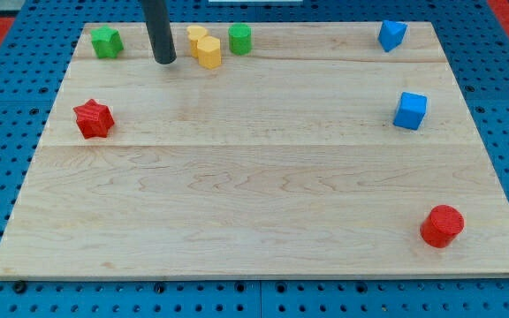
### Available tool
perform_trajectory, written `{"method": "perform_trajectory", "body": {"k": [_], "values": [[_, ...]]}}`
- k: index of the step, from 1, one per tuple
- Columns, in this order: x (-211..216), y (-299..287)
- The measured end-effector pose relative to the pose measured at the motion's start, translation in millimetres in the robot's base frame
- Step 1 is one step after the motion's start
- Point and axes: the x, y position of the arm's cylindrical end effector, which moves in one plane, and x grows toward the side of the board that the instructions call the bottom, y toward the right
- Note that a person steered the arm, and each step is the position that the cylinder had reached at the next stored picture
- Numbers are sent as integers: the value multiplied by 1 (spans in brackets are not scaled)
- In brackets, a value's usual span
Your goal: Slide the yellow heart and yellow hexagon slightly down
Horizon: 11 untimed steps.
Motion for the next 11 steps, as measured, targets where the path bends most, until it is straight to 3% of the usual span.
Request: {"method": "perform_trajectory", "body": {"k": [5,7,11], "values": [[-73,1],[-74,47],[-33,47]]}}
